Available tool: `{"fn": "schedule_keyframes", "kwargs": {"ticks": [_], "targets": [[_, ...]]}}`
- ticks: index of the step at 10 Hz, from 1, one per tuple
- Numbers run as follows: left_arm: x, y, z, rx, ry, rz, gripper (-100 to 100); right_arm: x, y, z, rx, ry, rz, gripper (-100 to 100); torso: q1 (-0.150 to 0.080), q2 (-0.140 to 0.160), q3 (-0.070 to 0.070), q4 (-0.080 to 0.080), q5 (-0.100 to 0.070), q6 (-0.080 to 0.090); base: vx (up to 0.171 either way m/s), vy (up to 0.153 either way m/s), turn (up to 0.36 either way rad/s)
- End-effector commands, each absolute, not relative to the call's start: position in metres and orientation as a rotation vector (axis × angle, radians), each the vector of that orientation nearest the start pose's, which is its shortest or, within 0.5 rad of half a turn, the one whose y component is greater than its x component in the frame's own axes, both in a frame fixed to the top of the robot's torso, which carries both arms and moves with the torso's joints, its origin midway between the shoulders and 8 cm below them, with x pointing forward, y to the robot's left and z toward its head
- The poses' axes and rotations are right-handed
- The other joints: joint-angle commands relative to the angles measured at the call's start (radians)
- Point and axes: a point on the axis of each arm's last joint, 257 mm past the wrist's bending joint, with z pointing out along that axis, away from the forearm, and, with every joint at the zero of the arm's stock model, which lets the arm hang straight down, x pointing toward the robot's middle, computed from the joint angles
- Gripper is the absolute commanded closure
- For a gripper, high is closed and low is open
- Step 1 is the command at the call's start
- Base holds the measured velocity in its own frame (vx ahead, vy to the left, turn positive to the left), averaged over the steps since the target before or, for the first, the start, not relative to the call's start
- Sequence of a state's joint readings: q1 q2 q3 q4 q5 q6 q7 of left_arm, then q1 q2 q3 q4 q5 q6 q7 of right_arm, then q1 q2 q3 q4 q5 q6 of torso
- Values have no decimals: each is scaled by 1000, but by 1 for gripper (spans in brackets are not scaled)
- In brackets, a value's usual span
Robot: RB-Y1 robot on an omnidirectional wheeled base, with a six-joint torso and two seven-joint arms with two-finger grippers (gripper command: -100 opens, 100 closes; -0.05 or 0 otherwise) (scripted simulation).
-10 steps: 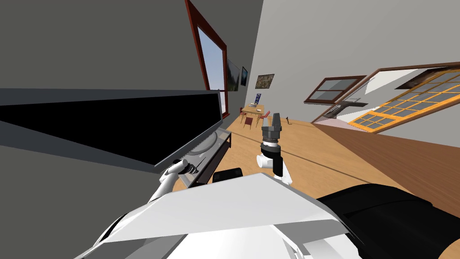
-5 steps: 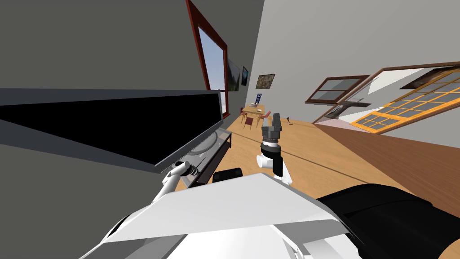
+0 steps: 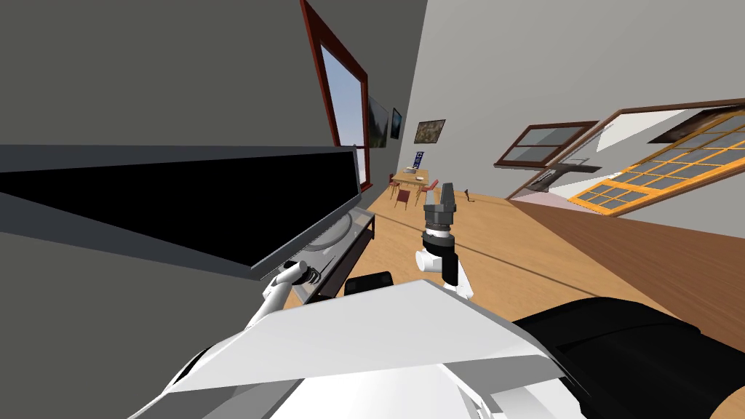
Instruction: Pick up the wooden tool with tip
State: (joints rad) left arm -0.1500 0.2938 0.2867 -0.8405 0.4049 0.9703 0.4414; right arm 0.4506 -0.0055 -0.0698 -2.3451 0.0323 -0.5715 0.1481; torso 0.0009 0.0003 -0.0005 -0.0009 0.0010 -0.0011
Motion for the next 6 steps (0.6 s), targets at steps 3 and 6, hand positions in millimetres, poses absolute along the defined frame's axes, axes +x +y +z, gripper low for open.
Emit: {"fn": "schedule_keyframes", "kwargs": {"ticks": [3, 6], "targets": [[309, 396, -561, -2977, 986, -246, 100, 315, -283, 81, 431, 534, 1125, 0, 1, 0, 0, 0, 0, 0, -2, 10, -22], [311, 398, -557, -2975, 985, -248, 0, 315, -283, 81, 431, 534, 1125, 0, 0, 0, 0, 0, 0, 0, -2, 2, -7]]}}
